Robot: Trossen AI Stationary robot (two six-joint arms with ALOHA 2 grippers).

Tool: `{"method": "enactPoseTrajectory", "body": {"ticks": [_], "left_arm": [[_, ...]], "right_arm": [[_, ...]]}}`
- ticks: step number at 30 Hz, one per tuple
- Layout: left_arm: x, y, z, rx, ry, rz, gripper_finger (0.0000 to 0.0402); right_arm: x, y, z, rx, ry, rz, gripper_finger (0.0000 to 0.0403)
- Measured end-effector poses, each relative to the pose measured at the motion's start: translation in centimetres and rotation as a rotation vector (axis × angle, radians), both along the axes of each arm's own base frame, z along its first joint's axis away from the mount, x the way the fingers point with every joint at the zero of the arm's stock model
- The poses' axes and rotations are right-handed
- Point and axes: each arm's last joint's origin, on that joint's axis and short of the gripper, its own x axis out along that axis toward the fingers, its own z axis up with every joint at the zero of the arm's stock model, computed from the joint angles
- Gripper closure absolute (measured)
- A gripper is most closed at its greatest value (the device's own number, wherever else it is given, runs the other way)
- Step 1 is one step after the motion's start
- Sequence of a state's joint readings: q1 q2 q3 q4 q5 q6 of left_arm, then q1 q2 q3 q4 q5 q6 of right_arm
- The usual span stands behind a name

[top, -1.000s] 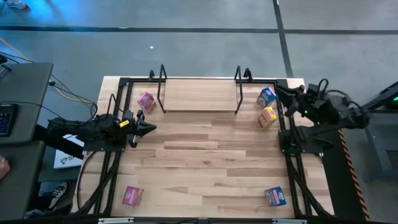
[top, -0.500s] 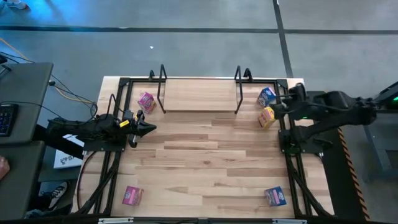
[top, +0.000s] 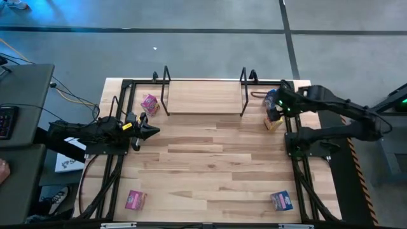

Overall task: Stack cereal on shelf
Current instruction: Put the right yellow cereal box on the shelf

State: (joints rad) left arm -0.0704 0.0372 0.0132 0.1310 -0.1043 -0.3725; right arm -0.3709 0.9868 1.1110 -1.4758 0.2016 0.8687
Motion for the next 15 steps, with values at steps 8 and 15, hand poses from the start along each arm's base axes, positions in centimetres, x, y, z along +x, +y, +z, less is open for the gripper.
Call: {"method": "enactPoseTrajectory", "body": {"ticks": [8, 15], "left_arm": [[0.0, 0.0, 0.0, 0.0, 0.0, 0.0, 0.0401], [0.0, 0.0, 0.0, 0.0, 0.0, 0.0, 0.0401]], "right_arm": [[0.9, -2.8, -3.6, 0.13, 0.009, 0.017, 0.0075], [0.5, -3.6, -7.3, 0.165, 0.134, -0.016, 0.0075]]}}
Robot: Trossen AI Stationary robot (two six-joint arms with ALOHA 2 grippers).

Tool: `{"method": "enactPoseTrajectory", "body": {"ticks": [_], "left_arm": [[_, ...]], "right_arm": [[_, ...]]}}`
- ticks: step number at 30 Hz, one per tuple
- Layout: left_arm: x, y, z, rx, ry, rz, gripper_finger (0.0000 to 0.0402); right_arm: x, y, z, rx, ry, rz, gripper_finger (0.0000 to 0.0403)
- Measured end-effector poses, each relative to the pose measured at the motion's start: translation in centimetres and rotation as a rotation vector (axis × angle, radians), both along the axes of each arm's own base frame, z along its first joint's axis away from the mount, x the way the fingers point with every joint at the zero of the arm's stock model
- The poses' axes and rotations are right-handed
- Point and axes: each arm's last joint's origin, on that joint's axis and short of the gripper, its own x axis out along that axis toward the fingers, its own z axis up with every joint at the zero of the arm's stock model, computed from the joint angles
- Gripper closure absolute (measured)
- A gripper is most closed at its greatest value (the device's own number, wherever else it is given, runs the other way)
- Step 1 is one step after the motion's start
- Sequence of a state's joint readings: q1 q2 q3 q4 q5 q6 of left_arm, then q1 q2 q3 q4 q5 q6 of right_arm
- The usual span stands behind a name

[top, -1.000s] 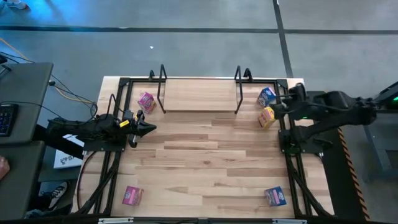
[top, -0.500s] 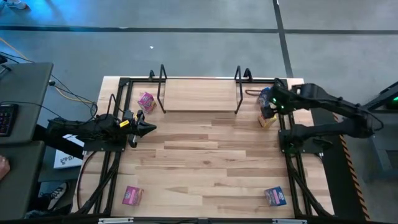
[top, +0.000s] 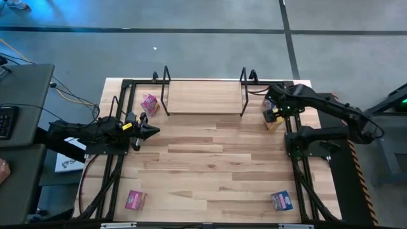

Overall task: Stack cereal on shelf
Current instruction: Put the right yellow cereal box on the shelf

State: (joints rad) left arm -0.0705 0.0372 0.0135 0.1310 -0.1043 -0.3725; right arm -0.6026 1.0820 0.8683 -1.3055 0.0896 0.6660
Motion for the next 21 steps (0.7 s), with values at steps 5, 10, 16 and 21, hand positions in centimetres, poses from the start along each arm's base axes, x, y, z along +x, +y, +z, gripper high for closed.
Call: {"method": "enactPoseTrajectory", "body": {"ticks": [5, 10, 16, 21], "left_arm": [[0.0, 0.0, 0.0, 0.0, 0.0, 0.0, 0.0401], [0.0, 0.0, 0.0, 0.0, 0.0, 0.0, 0.0401], [0.0, 0.0, 0.0, 0.0, 0.0, 0.0, 0.0401], [0.0, 0.0, 0.0, 0.0, 0.0, 0.0, 0.0401]], "right_arm": [[0.3, -0.1, -1.4, 0.004, -0.051, 0.014, 0.0075], [0.2, -0.2, -2.7, -0.017, -0.031, 0.01, 0.0075], [0.0, -0.1, -3.8, -0.021, -0.015, 0.009, 0.0082], [0.2, -0.2, -3.8, -0.044, -0.036, 0.008, 0.0101]]}}
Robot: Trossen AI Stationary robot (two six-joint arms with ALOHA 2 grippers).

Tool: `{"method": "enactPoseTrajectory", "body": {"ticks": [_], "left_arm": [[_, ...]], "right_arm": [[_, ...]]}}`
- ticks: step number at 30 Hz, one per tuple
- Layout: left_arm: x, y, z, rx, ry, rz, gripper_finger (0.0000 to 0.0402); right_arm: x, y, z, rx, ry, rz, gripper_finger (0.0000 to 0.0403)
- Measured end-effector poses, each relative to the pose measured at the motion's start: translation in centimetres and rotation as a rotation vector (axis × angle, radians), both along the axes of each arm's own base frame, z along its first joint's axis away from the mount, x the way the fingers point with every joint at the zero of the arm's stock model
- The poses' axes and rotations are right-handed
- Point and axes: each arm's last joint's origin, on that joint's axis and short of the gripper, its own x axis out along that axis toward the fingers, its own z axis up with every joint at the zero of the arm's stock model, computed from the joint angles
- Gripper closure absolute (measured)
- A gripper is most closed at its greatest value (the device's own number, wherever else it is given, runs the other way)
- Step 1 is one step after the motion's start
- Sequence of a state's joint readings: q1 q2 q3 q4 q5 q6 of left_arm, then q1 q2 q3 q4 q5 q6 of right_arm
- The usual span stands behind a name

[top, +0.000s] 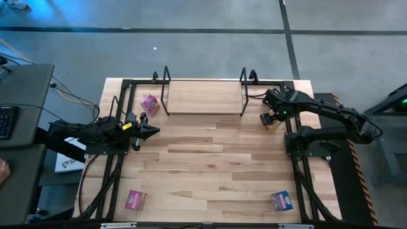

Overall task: Stack cereal on shelf
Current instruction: Put the right yellow cereal box on the shelf

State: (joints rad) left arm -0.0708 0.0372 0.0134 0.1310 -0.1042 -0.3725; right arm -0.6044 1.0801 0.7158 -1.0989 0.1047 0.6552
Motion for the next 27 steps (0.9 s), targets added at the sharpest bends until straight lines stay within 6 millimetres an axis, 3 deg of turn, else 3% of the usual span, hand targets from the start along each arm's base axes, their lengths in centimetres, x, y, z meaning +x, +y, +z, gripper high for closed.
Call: {"method": "enactPoseTrajectory", "body": {"ticks": [13, 23, 27], "left_arm": [[0.0, 0.0, 0.0, 0.0, 0.0, 0.0, 0.0401], [0.0, 0.0, 0.0, 0.0, 0.0, 0.0, 0.0401], [0.0, 0.0, 0.0, 0.001, 0.0, 0.001, 0.0401]], "right_arm": [[0.1, 0.0, 0.0, -0.004, -0.008, -0.018, 0.0173], [0.1, 0.0, 0.1, 0.002, -0.011, -0.013, 0.0253], [0.4, 0.0, 1.3, 0.044, -0.056, 0.041, 0.0273]]}}
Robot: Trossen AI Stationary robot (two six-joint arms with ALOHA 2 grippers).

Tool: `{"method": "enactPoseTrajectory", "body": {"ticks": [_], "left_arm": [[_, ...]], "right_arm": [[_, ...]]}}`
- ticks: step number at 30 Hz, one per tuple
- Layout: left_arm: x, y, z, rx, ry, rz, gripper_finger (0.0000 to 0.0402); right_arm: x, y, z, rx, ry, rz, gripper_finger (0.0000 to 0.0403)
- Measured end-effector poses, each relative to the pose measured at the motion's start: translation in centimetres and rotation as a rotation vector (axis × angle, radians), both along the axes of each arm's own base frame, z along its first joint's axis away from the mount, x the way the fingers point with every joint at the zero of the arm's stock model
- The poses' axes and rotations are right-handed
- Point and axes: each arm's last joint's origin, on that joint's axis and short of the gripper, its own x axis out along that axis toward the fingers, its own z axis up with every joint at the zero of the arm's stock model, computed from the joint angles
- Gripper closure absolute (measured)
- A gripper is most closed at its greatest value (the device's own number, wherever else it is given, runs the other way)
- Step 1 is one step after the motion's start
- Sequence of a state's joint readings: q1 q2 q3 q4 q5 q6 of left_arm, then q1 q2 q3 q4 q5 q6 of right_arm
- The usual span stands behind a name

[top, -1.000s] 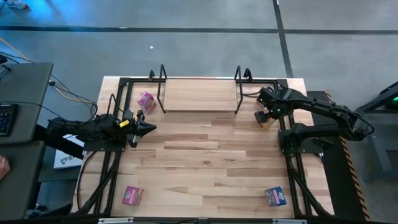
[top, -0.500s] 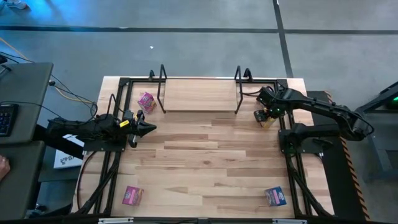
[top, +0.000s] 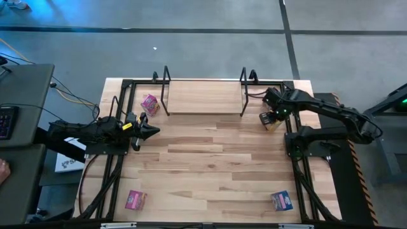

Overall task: Stack cereal on shelf
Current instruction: Put the right yellow cereal box on the shelf

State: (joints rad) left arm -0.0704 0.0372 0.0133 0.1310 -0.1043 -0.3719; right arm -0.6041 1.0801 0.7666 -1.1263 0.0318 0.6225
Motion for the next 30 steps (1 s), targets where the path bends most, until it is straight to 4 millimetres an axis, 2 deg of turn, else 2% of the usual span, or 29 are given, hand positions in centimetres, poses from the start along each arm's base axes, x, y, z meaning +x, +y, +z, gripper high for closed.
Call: {"method": "enactPoseTrajectory", "body": {"ticks": [6, 13, 16, 19, 21, 25, 30], "left_arm": [[0.0, 0.0, 0.0, -0.001, 0.0, 0.0, 0.0401], [0.0, 0.0, 0.0, 0.0, 0.0, -0.001, 0.0401], [0.0, 0.0, 0.0, 0.0, 0.0, 0.0, 0.0401], [0.0, 0.0, 0.0, -0.001, 0.0, 0.0, 0.0401], [0.0, 0.0, 0.0, 0.0, 0.0, 0.0, 0.0401], [0.0, 0.0, 0.0, 0.0, 0.0, -0.001, 0.0401], [0.0, 0.0, 0.0, -0.001, 0.0, 0.0, 0.0401]], "right_arm": [[1.2, 0.4, 4.3, 0.096, -0.179, 0.142, 0.0276], [3.6, 2.4, 10.4, 0.257, -0.559, 0.362, 0.0276], [5.1, 3.3, 13.4, 0.184, -0.736, 0.435, 0.0276], [6.9, 3.3, 16.9, 0.017, -0.924, 0.494, 0.0276], [8.0, 3.1, 19.0, -0.1, -0.99, 0.533, 0.0276], [10.6, 1.9, 21.7, -0.29, -0.924, 0.592, 0.0276], [14.9, -0.7, 21.7, -0.418, -0.625, 0.647, 0.0276]]}}
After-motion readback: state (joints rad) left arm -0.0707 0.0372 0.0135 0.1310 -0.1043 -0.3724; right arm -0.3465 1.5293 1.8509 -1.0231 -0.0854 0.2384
